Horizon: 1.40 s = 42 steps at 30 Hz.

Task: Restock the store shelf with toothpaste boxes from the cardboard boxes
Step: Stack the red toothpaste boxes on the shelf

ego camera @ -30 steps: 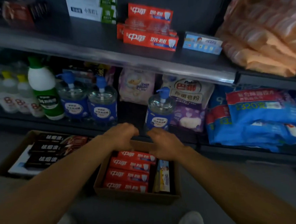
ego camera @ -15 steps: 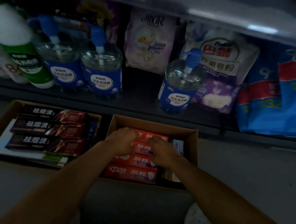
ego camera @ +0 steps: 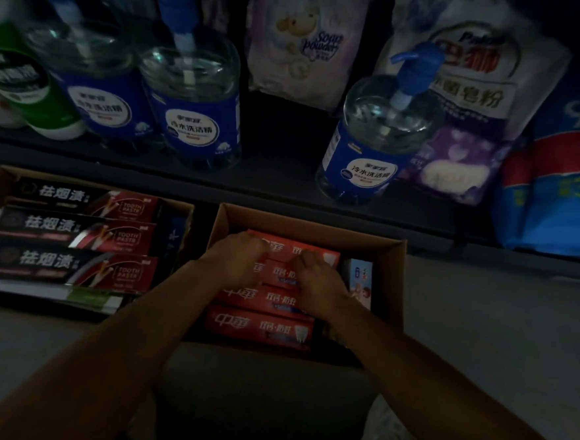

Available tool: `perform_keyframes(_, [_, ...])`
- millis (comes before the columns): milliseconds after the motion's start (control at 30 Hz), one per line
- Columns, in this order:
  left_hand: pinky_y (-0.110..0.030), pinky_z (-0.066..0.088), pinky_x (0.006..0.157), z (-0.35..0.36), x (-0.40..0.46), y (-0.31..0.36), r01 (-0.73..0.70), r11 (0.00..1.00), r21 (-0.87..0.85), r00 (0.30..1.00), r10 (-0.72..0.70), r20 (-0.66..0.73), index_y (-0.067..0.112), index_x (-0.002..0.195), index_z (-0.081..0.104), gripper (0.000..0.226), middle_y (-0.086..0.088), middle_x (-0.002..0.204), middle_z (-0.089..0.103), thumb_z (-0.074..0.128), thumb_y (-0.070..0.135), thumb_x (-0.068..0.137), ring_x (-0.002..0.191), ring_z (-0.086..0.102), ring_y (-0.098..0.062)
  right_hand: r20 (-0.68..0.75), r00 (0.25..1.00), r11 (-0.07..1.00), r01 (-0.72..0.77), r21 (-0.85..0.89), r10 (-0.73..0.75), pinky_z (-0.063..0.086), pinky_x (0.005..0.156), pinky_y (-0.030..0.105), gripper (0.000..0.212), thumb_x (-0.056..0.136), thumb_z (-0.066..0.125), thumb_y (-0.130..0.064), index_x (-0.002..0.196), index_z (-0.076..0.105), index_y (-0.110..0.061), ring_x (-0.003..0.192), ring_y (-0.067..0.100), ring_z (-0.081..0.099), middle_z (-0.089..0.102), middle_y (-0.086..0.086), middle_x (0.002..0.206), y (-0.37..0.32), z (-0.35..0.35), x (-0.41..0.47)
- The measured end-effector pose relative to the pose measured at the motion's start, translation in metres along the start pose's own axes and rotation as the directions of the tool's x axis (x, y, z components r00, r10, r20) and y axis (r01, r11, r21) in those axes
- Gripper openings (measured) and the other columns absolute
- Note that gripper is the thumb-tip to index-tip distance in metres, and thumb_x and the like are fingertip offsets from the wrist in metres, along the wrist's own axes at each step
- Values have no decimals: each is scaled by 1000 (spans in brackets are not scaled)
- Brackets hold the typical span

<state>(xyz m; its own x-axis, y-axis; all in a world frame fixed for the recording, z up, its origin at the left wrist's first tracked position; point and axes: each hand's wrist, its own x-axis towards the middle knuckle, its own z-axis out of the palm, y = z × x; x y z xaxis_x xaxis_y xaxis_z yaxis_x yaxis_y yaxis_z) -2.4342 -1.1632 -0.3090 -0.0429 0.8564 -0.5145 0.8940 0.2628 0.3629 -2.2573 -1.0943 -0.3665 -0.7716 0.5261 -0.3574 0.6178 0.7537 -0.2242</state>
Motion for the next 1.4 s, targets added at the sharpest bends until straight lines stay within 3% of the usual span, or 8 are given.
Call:
perform_keyframes(167, [-33,47,98,-4,-2,0,2,1000,-7,1000,-3,-11,26,126,57,48,0,129,56,72,27,81,115,55,-17,13,1000,999,-11,-31,11,36,105,39,69,78,71,-20,138,39,-8,127,27,40,41,14,140,-3,2,-4])
perform_keyframes(533, [-37,49,97,-5,1,0,-21,1000,-23,1000,21,-8,26,123,59,46,0,126,59,72,29,79,112,57,-16,-8,1000,997,-19,-68,19,41,100,40,49,89,58,-16,134,44,-5,123,28,43,41,16,137,-5,-5,1])
perform_keyframes(867, [-35,49,96,-8,0,-6,-45,999,-23,999,45,-3,30,125,57,48,4,127,58,71,29,79,111,57,-13,22,1000,990,-5,-142,8,44,99,39,48,89,60,-14,133,44,-3,120,29,45,44,18,134,-5,-3,4])
perform_keyframes(1200, [-36,49,96,-11,0,-5,-52,998,-19,999,52,-14,29,123,58,46,5,125,59,71,29,79,110,57,-13,129,992,987,15,-161,6,45,99,43,69,80,71,-23,138,37,-6,123,29,42,40,18,137,-2,-11,12])
perform_keyframes(1400, [-33,49,92,-24,-9,-7,-44,999,31,999,45,-29,22,119,61,39,1,117,60,70,24,80,104,58,-15,146,989,992,-9,-127,28,40,101,37,82,72,78,-34,139,36,-12,125,25,42,41,12,139,10,-28,0])
